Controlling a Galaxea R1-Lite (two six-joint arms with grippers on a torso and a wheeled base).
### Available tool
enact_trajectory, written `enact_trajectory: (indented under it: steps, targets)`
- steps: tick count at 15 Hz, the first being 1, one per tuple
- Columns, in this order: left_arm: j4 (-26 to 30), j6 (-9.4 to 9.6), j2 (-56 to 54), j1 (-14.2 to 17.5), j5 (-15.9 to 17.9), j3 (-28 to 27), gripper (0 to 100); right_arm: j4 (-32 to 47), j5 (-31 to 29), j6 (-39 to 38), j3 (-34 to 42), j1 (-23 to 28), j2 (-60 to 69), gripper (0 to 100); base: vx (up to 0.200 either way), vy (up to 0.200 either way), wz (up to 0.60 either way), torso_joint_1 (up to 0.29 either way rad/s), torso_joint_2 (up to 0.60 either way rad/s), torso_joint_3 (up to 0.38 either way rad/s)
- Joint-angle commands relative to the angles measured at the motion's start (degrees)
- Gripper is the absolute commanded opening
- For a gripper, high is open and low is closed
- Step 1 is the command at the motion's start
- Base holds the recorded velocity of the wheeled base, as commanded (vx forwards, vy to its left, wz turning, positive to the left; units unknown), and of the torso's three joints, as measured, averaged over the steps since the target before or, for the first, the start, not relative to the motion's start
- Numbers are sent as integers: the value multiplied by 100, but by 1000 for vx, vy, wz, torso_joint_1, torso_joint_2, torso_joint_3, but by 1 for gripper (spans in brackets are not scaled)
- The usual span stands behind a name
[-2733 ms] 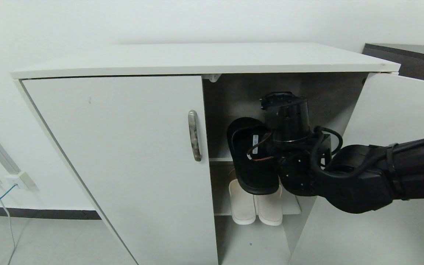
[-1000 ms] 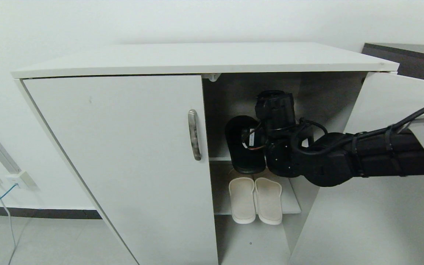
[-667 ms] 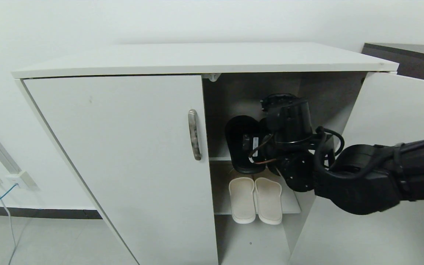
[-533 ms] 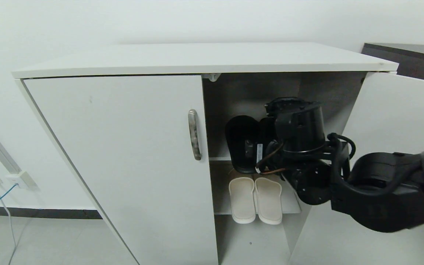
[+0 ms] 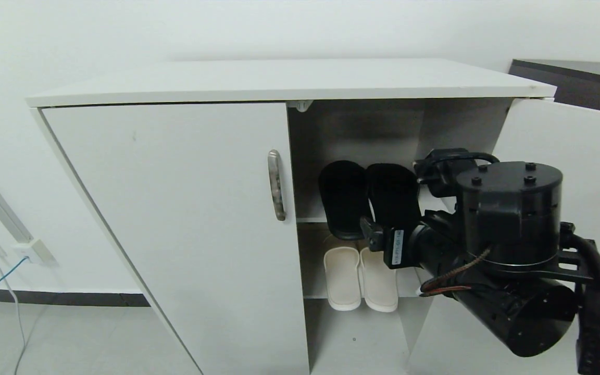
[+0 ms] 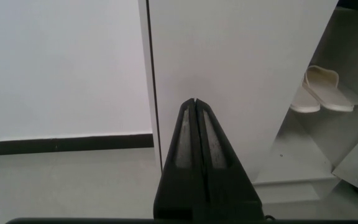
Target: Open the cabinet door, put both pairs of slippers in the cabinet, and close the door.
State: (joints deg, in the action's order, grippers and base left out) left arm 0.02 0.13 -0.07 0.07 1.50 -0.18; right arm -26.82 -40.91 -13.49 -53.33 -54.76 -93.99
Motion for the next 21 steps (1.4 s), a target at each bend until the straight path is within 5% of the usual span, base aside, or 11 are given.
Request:
enact_trajectory:
  steps: [1,2,3,16,21]
  targets:
    - [-2,-5,7,1,-1,1,0,-16,-5,-4,95,-17,118,100,-200,0,0,-7,2,2]
    - [-2,-5,7,1,-1,1,0,-16,4,-4,148,-17,118,100,-200,0,0,-7,2,2]
    - [-2,-5,7,1,-1,1,0,-16,4,-4,148,-17,109,0,-200,0,0,-2,7,7]
    - [-2,-13,7,1,-1,1,0,-526,514,198,763,36,-5,0,-200,0,0,3,2,3]
    - [-2,-22,7,1,-1,1,0,-526,593,181,798,36,-32,0,0,0,0,0,0,0]
